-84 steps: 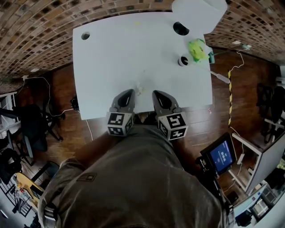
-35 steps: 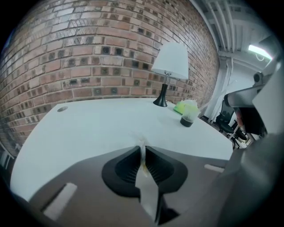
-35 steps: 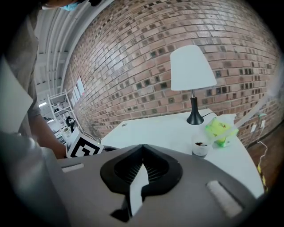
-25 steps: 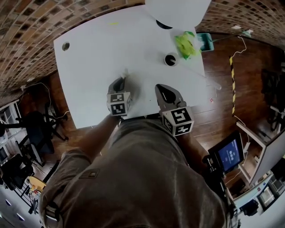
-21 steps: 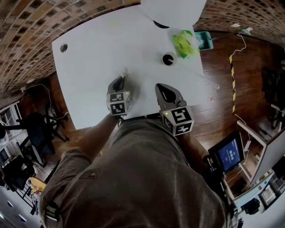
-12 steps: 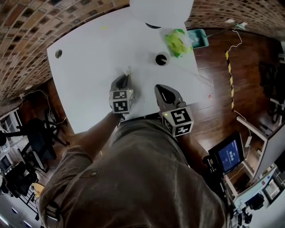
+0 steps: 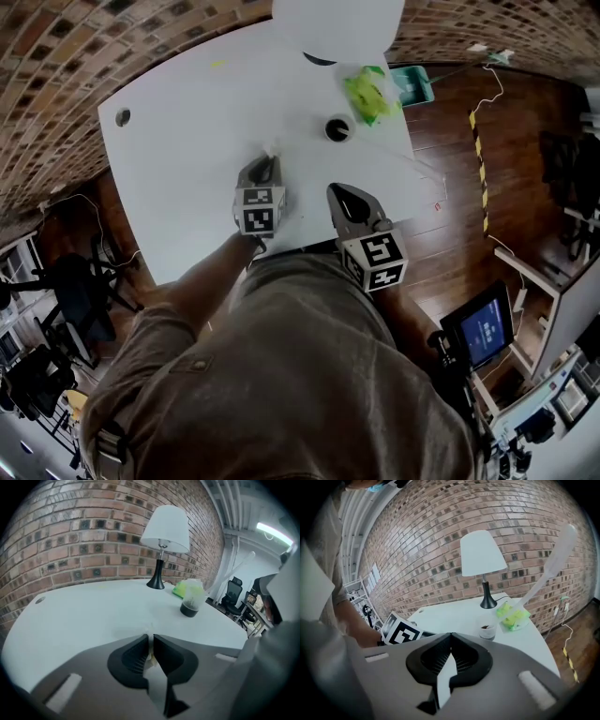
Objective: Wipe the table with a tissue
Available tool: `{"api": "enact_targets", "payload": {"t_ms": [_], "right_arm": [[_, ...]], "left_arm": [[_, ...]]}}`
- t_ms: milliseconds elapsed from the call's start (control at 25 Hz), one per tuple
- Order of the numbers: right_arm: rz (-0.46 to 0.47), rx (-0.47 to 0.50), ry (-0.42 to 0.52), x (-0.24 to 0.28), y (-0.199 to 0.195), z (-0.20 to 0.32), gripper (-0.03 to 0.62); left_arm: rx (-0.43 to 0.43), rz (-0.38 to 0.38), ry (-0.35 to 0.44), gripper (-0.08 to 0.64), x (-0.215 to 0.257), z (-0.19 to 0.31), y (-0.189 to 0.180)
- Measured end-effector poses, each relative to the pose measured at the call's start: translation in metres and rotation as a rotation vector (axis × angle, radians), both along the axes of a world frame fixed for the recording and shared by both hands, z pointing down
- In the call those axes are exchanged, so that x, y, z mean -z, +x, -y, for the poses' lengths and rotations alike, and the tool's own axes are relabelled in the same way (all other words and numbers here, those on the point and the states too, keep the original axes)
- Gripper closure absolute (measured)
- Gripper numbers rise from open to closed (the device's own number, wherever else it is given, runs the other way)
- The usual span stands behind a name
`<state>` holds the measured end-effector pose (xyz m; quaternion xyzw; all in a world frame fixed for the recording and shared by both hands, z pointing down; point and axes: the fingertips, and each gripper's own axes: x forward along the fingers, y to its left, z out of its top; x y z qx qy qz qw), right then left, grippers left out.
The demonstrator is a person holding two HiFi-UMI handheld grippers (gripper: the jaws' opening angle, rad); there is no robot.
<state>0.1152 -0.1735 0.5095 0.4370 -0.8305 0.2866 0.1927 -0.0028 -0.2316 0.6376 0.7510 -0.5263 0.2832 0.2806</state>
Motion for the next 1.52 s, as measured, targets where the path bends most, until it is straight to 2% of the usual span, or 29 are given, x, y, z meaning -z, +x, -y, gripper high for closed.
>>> {"api": "enact_targets", "payload": {"t_ms": [320,600,800,1080,1200,1320,1520], "right_arm": [[0.021,0.091,0.012,0.001,-0.043,-0.005,0.581],[0.042,0.131,0.024,0.011,-0.063,-0.006,0.581],[0.029,0.087,0.018,0.004,-0.049,-0.004,0.581],[0.011,0.015,0.019,0.002,-0.025,-0.006,0.581],[0.008,0.006,0.019,0.007,-0.020,-0.009,0.581],[0.014,0.020,0.021,0.006,-0.026,-0.007,0.581],[0.028,0.072,0.026,0.003,-0.045,-0.002,0.581]], "left_arm": [[0.127,0.041,-0.014,0.526,-0.009,-0.025,-0.077],[0.199,0.079,-0.008,0.526,0.006,-0.043,-0.116],[0.149,0.054,-0.019,0.526,-0.004,-0.035,-0.093],[-0.077,-0.033,-0.034,0.526,-0.005,-0.034,-0.010],[-0.141,-0.068,-0.056,0.526,0.000,-0.043,0.015],[-0.136,-0.066,-0.059,0.526,-0.002,-0.045,0.013],[-0.038,-0.034,-0.058,0.526,-0.006,-0.041,-0.029]]}}
